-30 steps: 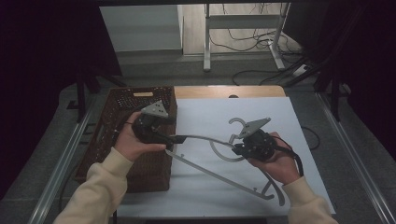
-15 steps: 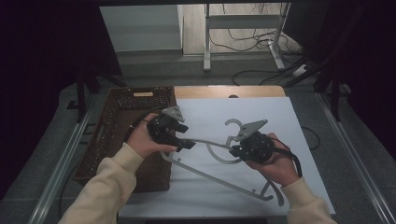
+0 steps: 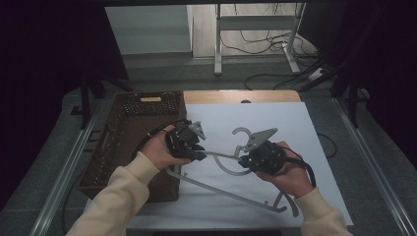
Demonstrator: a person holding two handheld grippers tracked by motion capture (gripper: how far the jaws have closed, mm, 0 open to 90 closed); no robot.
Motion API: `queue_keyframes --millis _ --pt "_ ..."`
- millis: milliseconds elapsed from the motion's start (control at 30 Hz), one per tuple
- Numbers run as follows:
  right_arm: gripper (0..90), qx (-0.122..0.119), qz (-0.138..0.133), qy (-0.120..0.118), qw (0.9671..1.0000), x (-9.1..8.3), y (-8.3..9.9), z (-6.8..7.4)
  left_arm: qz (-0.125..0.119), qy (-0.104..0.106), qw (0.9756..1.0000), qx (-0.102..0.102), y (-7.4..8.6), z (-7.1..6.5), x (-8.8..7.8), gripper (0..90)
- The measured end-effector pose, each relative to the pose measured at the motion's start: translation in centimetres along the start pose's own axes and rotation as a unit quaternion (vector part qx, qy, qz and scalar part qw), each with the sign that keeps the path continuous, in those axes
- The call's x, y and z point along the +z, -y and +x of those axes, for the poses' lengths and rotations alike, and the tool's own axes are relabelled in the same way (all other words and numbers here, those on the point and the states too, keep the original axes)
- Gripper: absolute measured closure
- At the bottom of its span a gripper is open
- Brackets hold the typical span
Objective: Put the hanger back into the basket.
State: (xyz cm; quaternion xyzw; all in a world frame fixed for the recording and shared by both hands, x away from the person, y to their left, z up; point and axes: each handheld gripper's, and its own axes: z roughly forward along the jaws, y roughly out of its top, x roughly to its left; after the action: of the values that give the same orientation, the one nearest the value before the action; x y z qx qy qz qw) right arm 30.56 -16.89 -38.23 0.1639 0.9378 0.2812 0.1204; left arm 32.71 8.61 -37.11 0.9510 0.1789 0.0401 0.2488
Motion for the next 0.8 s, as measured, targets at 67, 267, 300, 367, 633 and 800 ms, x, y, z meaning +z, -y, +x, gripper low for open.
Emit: queue_keyframes --millis 67,267,300,367,633,800 --pt "81.3 0.002 -0.003 0.0 1.0 0.0 0.0 0.0 -0.006 0.006 1.0 0.001 0.1 -0.1 -0.2 74.3" --pt "75.5 0.031 -0.023 0.002 0.9992 -0.3 0.4 -0.8 -0.024 0.023 0.9993 0.018 0.1 -1.1 -0.8 81.4" --pt "75.5 0.031 -0.023 0.002 0.9992 -0.3 0.4 -0.8 -0.024 0.023 0.9993 0.018 0.1 -1.1 -0.8 81.5" --pt "73.7 0.043 -0.036 -0.004 0.9984 -0.3 0.6 -1.0 -0.034 0.022 0.9989 0.022 0.2 -1.2 -1.2 81.6" --pt "50.4 0.09 -0.115 0.016 0.9892 -2.2 1.2 -2.0 -0.071 -0.008 0.9974 -0.013 1.5 -0.5 -2.6 81.8" --pt "45.7 0.138 -0.159 0.028 0.9771 -3.7 3.2 -3.4 -0.093 -0.017 0.9952 -0.027 2.6 -0.2 -3.9 81.8"
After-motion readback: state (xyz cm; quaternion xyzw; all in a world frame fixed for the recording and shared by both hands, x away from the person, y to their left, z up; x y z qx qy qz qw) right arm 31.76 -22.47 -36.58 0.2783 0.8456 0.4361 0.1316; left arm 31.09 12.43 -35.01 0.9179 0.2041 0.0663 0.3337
